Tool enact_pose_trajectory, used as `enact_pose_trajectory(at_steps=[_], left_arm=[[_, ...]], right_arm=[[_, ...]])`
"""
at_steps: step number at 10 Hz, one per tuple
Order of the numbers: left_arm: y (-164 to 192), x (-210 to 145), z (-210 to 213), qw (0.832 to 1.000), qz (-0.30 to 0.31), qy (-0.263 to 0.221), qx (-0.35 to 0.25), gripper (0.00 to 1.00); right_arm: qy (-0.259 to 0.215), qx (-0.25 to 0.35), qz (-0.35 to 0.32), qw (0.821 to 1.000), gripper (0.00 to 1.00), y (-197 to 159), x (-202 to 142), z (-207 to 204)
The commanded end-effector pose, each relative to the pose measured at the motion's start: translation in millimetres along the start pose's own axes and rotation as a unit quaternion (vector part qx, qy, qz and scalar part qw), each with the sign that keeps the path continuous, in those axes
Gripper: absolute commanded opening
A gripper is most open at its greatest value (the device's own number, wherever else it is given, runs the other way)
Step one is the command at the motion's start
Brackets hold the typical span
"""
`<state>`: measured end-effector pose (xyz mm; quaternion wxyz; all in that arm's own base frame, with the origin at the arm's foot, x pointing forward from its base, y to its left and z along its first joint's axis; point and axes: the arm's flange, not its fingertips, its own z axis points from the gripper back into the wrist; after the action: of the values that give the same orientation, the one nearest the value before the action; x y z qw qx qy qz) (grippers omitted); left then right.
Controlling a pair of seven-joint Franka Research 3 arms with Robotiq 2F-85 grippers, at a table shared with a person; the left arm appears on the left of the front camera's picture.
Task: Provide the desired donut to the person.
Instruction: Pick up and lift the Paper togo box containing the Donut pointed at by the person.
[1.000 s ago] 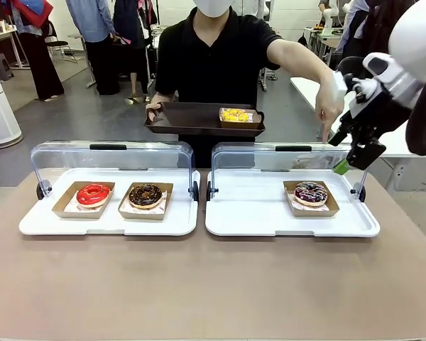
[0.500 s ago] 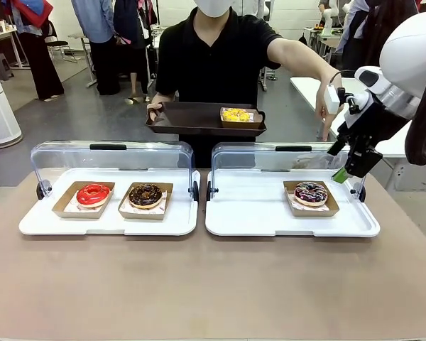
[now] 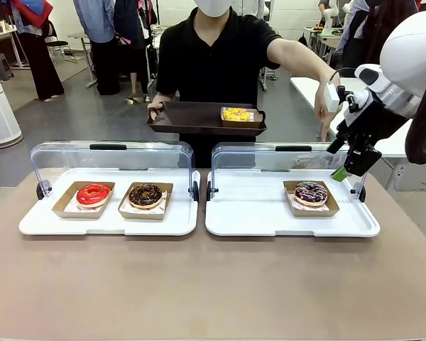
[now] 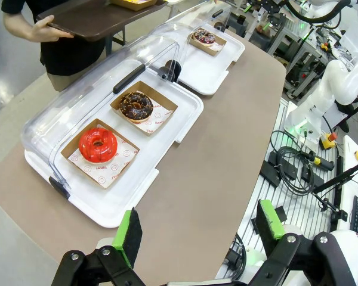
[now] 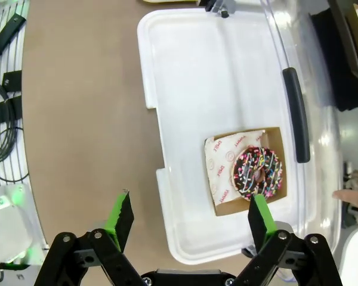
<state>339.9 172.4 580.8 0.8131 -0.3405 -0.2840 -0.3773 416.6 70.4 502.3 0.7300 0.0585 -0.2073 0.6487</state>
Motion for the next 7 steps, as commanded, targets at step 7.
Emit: enact_pose_trajectory(at_steps=[7], left_arm=[[-1, -1, 1, 1.000, -0.002, -0.003, -0.001, 1.00]], right_arm=[[0.173, 0.038, 0.003, 0.984, 1.00, 39, 36, -77]])
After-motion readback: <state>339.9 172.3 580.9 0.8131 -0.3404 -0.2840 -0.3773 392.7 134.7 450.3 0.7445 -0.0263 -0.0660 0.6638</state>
